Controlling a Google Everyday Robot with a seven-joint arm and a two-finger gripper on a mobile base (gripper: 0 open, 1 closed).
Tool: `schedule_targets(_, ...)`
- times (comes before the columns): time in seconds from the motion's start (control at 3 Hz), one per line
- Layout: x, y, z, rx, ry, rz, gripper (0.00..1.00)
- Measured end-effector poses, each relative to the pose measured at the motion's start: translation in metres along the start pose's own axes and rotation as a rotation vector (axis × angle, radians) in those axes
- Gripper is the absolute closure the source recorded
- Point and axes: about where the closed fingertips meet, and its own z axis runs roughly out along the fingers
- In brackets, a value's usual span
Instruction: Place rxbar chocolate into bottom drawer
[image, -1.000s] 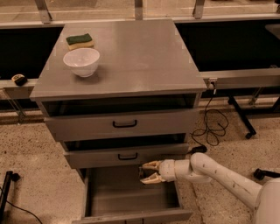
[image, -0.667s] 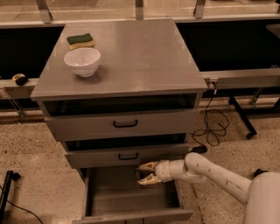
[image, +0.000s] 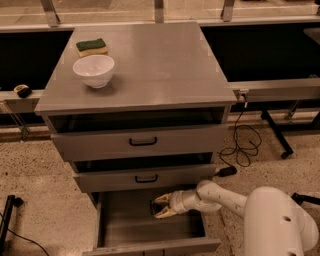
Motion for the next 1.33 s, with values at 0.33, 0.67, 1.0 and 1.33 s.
schedule_targets(0.33,0.038,0.007,0.018,-0.027,-0.008,0.029,1.0)
schedule_targets(0.67,0.069,0.013,0.025,-0.047,-0.035,0.084,1.0)
schedule_targets(1.0,0.093,0.014,0.022,-0.027,-0.036,0.136,1.0)
schedule_targets(1.33,0.099,0.013,0.022,-0.019,-0.034,0.145,0.85)
